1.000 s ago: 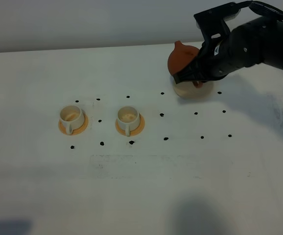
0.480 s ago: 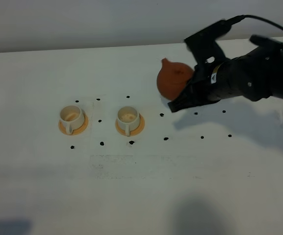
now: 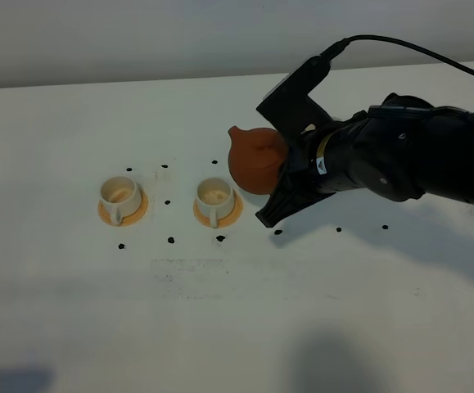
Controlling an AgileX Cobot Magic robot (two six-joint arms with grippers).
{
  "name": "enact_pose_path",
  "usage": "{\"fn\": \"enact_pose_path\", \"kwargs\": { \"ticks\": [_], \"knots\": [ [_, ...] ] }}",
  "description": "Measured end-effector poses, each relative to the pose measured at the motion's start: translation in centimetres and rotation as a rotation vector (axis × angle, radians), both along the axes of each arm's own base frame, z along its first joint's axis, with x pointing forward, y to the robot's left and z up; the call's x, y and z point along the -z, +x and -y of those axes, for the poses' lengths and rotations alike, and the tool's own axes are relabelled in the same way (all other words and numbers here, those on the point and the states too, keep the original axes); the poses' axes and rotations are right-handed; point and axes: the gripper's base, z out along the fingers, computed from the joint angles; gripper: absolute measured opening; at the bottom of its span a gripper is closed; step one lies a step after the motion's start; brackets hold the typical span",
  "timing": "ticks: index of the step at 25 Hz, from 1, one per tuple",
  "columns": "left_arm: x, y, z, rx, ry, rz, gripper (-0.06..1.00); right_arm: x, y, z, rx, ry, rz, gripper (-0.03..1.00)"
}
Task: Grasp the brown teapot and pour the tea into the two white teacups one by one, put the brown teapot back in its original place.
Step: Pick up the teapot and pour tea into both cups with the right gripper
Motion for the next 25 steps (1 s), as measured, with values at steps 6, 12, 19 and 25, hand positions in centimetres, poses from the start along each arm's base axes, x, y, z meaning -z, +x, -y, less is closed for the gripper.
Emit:
{"fn": "enact_pose_path", "kwargs": {
  "ticks": [6,12,19,25],
  "knots": [
    [0.0,0.0,0.0,0.0,0.0,0.0,0.33,0.1,-0.1,-0.2,-0.029,-0.051,0.019,0.09],
    [0.0,0.0,0.0,0.0,0.0,0.0,0.33,1.3,-0.1,-0.7,-0.045,-0.08,-0.001,0.09],
    [0.0,0.0,0.0,0.0,0.0,0.0,0.33,2.2,-0.3,-1.3,-0.085,-0.12,-0.003,0.09],
    [0.0,0.0,0.0,0.0,0.001,0.0,0.33,2.1,-0.6,-1.7,-0.116,-0.164,0.017,0.09]
  ]
}}
